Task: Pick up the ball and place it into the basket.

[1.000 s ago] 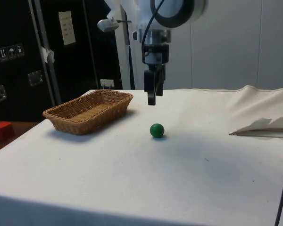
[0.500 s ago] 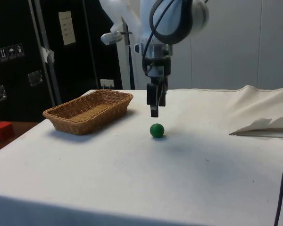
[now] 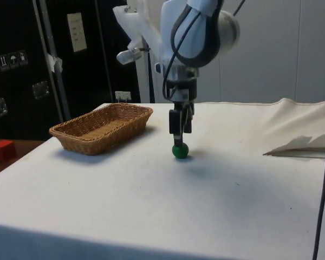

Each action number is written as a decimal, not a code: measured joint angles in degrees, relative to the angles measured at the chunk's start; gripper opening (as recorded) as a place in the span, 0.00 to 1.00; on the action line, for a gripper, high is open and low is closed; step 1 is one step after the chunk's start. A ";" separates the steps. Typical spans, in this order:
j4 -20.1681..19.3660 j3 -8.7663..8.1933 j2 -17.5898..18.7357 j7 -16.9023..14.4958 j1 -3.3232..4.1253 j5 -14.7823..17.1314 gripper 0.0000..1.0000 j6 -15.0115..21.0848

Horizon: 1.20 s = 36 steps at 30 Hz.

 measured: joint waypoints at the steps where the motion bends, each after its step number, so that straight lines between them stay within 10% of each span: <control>1: 0.06 0.40 0.69 0.00 0.00 0.69 1.00 0.57; 36: 1.78 3.50 6.36 1.43 0.00 4.30 1.00 5.27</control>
